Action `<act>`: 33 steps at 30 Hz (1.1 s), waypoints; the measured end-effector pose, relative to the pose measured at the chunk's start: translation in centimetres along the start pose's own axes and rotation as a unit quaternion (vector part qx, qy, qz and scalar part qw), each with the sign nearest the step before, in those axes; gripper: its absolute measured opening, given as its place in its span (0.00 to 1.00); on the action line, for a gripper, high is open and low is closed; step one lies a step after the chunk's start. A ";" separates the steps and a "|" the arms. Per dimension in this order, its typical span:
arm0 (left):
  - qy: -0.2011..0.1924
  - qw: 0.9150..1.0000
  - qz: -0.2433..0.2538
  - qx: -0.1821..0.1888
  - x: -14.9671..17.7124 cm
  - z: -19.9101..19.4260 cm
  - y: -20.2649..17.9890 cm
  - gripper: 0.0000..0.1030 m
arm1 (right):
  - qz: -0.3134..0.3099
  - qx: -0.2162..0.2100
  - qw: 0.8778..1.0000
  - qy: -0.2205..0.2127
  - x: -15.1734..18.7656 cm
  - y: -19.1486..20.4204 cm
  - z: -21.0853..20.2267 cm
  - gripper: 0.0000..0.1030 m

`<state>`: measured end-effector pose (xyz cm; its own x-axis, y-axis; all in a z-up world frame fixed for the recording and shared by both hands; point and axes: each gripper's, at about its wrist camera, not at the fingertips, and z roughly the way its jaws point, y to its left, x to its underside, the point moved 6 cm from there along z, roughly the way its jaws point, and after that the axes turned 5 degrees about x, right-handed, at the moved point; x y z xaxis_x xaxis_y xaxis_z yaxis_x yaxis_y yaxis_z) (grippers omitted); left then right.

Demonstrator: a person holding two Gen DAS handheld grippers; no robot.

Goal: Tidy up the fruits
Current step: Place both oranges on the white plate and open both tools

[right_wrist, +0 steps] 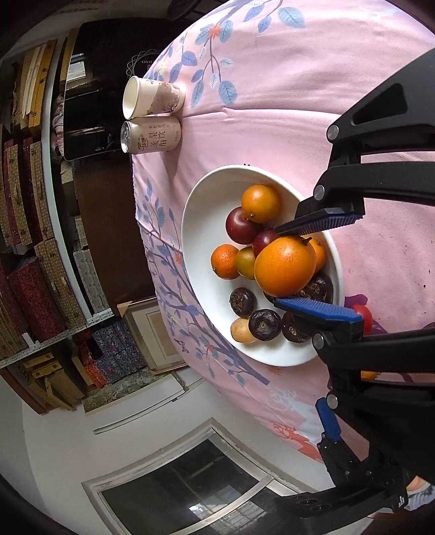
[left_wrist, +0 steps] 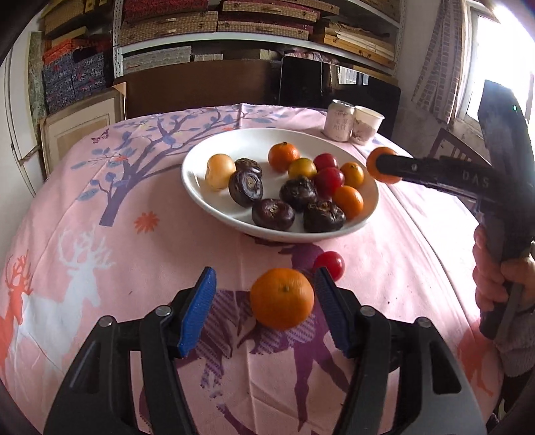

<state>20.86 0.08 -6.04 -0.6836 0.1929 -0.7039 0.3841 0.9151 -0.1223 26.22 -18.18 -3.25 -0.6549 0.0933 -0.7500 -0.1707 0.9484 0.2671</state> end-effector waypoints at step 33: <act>-0.011 0.998 0.007 -0.059 -8.9 6.5 1.9 0.49 | -0.040 0.033 0.999 -0.008 -2.3 2.1 4.1 0.41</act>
<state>31.77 -2.17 -4.57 -0.6648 0.1984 -0.7201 0.3164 0.9481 -0.0308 30.40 -15.12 -3.42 -0.6293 0.0212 -0.7769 -0.1731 0.9707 0.1668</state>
